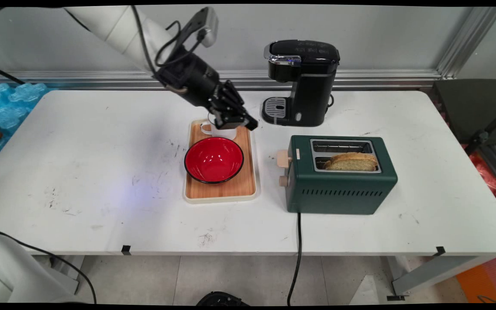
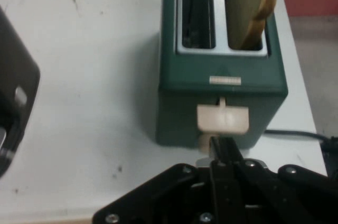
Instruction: Press the toaster switch
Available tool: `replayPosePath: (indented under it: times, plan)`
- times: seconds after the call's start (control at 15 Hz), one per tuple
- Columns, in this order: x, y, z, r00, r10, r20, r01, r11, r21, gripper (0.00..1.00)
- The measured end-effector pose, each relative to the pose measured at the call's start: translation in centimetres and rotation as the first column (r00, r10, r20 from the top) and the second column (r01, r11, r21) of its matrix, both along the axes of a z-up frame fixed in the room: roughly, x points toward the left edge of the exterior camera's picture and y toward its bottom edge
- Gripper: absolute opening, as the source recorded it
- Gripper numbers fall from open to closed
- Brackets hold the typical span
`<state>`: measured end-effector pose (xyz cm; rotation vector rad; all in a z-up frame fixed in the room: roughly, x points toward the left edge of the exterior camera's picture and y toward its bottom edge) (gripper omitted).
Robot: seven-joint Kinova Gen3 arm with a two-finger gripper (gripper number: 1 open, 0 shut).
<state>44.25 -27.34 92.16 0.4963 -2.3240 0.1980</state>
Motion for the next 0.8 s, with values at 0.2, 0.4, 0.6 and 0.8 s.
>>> replayPosePath:
  times: [0.2,0.4,0.6,0.8]
  plan:
    - [-1.6,-0.2,-0.3,1.0,-0.01,-0.017,0.01,1.0,-0.01,0.0]
    - [-3.1,0.0,-1.0,0.999,-0.018,-0.028,0.018,1.0,-0.013,0.0]
    - [-4.4,0.2,-2.0,0.999,-0.019,-0.039,0.019,1.0,-0.011,0.0]
    - [-5.4,0.4,-3.1,0.999,-0.019,-0.042,0.018,1.0,-0.01,0.0]
